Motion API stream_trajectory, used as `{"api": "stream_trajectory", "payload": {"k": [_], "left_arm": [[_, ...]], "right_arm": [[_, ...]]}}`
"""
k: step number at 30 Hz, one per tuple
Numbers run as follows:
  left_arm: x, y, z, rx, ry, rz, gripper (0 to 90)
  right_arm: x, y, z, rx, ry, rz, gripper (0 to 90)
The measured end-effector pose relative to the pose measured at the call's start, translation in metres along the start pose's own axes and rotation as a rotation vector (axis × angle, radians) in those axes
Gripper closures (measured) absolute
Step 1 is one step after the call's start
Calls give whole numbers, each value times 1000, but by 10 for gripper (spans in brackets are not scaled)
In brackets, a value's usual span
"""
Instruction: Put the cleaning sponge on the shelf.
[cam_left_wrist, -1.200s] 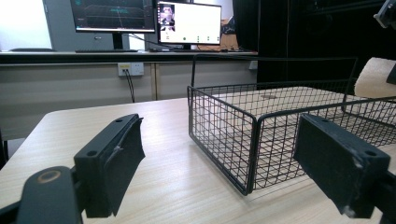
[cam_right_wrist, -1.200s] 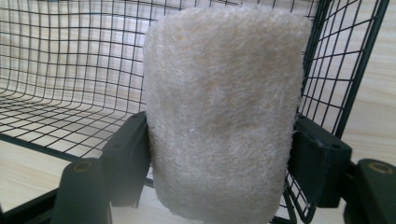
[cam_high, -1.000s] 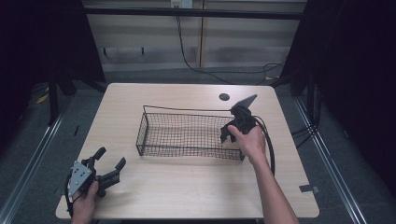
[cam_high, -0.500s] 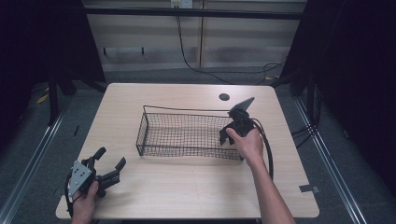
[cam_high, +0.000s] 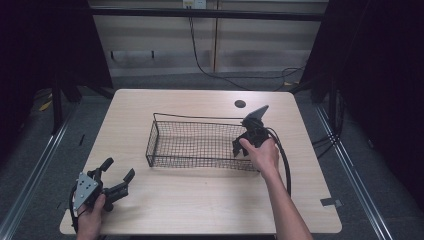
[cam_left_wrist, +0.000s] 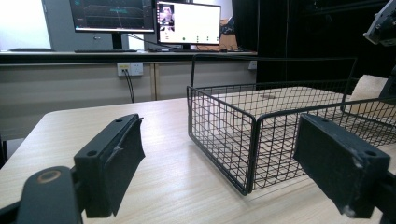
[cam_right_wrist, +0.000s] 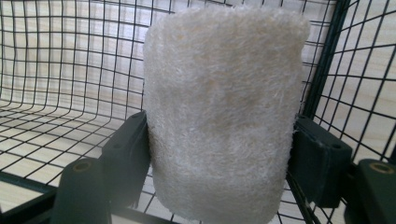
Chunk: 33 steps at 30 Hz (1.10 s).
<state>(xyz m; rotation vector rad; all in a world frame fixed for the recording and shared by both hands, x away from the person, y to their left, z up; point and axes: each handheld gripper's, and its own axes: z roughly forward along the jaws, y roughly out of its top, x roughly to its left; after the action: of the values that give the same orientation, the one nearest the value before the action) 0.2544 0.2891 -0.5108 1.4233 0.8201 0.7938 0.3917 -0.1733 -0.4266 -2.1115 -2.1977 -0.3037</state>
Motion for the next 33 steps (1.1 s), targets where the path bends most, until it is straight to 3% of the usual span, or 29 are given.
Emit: {"api": "stream_trajectory", "payload": {"k": [16, 27, 33], "left_arm": [[0, 0, 0, 1, -1, 1, 155], [0, 0, 0, 1, -1, 1, 155], [0, 0, 0, 1, -1, 1, 155]], "right_arm": [[-5, -1, 10, 8, -2, 9, 285], [-1, -2, 14, 29, -14, -4, 283], [1, -1, 15, 23, -22, 11, 277]]}}
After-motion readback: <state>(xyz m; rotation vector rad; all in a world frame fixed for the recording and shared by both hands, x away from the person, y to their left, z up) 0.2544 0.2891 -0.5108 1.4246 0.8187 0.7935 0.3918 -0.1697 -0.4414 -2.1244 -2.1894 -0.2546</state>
